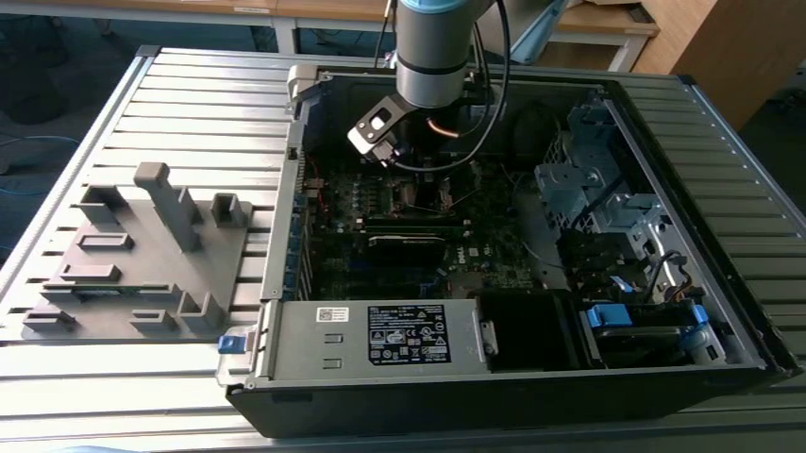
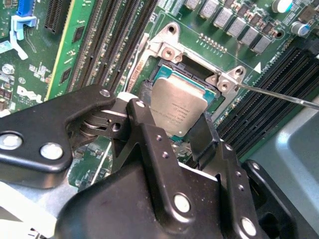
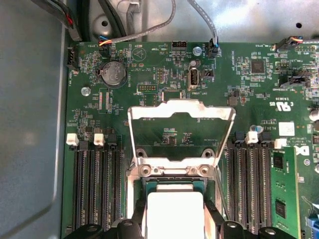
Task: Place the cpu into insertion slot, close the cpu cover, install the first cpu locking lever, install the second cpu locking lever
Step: 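Place the cpu into insertion slot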
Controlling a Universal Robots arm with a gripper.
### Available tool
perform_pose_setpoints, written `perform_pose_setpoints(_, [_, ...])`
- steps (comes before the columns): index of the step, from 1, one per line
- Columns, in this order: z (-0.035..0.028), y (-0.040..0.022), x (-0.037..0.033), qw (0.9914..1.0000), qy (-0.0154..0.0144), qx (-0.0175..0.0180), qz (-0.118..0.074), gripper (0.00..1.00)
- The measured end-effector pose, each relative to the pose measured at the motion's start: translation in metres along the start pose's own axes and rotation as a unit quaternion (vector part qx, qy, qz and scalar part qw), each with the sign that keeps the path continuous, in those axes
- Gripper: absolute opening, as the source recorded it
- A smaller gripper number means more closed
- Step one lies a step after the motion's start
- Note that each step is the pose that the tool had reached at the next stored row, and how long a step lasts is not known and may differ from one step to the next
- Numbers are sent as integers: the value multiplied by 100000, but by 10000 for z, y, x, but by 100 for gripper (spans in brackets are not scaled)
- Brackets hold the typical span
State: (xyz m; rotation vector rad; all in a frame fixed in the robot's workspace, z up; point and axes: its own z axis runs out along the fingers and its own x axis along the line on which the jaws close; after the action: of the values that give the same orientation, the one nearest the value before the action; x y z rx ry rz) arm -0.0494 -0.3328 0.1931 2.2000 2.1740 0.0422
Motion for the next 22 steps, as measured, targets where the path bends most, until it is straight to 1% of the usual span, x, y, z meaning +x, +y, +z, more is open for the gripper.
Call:
perform_pose_setpoints(14, [2,16,0,100000,3,-3,11,54])
perform_pose_setpoints(22, [20,15,0,100000,-7,-33,10,54])
